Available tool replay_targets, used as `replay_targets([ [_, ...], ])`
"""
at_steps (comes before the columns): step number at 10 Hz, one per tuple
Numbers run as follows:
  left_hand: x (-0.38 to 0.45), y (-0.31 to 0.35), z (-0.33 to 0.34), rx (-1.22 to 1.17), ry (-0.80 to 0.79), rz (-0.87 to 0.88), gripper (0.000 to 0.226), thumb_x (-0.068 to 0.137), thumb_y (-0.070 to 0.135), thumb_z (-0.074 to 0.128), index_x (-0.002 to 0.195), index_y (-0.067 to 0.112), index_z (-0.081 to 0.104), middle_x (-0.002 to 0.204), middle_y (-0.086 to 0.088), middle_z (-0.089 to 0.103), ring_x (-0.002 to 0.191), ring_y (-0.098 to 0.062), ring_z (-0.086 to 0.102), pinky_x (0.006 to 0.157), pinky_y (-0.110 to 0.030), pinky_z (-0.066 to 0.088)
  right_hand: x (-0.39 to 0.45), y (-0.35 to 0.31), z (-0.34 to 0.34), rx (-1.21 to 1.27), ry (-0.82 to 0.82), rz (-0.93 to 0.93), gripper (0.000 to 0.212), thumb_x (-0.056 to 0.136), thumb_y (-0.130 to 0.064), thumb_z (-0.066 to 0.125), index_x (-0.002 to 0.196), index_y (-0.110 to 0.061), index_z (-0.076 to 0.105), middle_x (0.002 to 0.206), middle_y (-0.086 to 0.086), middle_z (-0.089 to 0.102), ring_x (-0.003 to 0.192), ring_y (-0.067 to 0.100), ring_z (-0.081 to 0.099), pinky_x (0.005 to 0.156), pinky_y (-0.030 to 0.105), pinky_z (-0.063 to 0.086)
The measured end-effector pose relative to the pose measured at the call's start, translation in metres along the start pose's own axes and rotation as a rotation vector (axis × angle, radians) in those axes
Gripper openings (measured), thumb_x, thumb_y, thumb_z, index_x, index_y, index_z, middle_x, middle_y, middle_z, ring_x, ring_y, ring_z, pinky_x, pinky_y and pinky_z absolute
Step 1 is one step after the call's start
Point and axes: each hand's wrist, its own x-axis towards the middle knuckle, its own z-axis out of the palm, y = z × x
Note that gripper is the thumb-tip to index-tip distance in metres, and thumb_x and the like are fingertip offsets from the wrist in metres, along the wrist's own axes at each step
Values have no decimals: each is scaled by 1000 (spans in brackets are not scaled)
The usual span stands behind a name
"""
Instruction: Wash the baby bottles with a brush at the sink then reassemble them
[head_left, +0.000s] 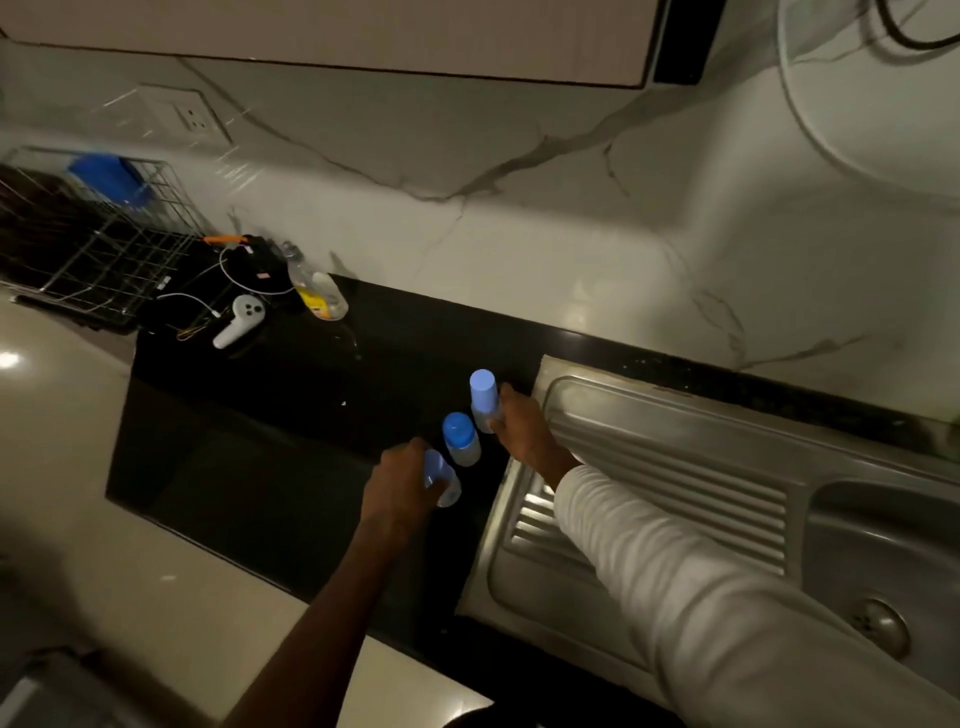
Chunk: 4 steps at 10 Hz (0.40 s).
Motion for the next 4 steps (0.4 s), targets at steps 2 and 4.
replay_targets([
  [2,-2,-5,-2,25,-18,18,42,85,35,77,119,29,54,117,5,57,101,-10,58,91,-37,55,2,2,7,15,-5,-19,50,91,-18,73,134,-6,49,132,14,62,124,30,59,101,38,47],
  [4,2,-4,-5,139,-34,-18,98,66,48,88,147,28,36,148,-1,42,134,-22,45,107,-48,47,-12,24,11,3,31,18,93,88,-14,76,161,-14,18,160,12,34,147,28,34,119,44,33],
])
